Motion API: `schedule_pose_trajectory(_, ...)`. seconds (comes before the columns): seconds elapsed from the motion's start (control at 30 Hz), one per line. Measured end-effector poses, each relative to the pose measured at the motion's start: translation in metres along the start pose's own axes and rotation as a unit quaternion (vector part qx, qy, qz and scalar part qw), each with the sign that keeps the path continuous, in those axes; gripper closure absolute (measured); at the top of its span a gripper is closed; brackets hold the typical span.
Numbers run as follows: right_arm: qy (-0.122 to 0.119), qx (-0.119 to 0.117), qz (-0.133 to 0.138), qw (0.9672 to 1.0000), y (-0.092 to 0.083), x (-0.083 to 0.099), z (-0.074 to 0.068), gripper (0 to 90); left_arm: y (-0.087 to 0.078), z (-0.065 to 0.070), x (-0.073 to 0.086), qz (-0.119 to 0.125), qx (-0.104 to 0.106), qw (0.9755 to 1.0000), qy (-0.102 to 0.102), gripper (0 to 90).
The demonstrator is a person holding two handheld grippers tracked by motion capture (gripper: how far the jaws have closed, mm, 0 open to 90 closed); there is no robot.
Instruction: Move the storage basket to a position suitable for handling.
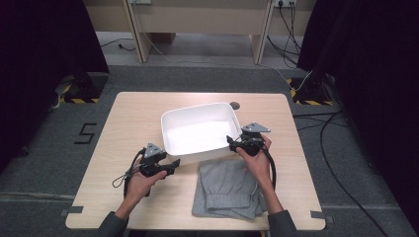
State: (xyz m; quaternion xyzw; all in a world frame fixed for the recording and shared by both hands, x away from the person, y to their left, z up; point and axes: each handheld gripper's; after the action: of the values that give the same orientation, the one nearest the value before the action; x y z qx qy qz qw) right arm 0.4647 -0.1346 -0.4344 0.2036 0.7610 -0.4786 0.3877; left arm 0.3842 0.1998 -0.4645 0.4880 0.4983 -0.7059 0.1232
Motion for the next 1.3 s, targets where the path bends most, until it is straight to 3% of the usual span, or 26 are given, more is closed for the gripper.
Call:
schedule_pose_trajectory(0.07, 0.025, -0.015, 0.005, 0.9996, -0.002, 0.005, 0.007, 33.3, 0.003, 0.000, -0.002, 0.003, 0.001, 1.0000, 0.000, 34.6)
schedule_pose_trajectory(0.13, 0.035, -0.021, 0.010, 0.9991, -0.002, 0.008, 0.012, 33.6, 0.006, 0.000, -0.006, 0.002, -0.001, 1.0000, -0.002, 34.6)
schedule_pose_trajectory(0.23, 0.030, -0.004, 0.004, 0.9995, -0.003, 0.008, 0.017, 34.9, 0.011, 0.002, -0.013, 0.004, -0.006, 1.0000, 0.005, 35.2)
schedule_pose_trajectory(0.5, 0.035, 0.008, 0.003, 0.9994, -0.007, 0.008, 0.028, 34.2, 0.024, 0.002, -0.025, 0.014, 0.000, 0.9999, -0.006, 34.3)
schedule_pose_trajectory(0.93, 0.031, 0.010, 0.000, 0.9995, -0.016, 0.008, 0.041, 36.8, 0.027, 0.013, -0.026, 0.018, 0.012, 0.9998, 0.000, 34.1)
schedule_pose_trajectory(1.17, 0.005, 0.023, -0.005, 0.9997, -0.022, 0.008, 0.043, 40.0, 0.027, 0.019, -0.026, 0.015, 0.016, 0.9997, 0.010, 33.6)
schedule_pose_trajectory(1.3, 0.012, 0.025, -0.005, 0.9996, -0.026, 0.008, 0.047, 40.6, 0.028, 0.023, -0.027, 0.019, 0.023, 0.9995, 0.011, 33.3)
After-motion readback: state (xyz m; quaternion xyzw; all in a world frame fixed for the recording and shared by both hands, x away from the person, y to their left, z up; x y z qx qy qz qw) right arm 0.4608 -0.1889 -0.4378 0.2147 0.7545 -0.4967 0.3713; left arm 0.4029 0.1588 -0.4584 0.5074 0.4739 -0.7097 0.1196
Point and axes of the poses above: each handheld gripper's, and its own axes: y roughly forward along the jaws, x roughly out of its underside, z roughly to its right, and after that the axes turned 12 degrees about y, right-handed
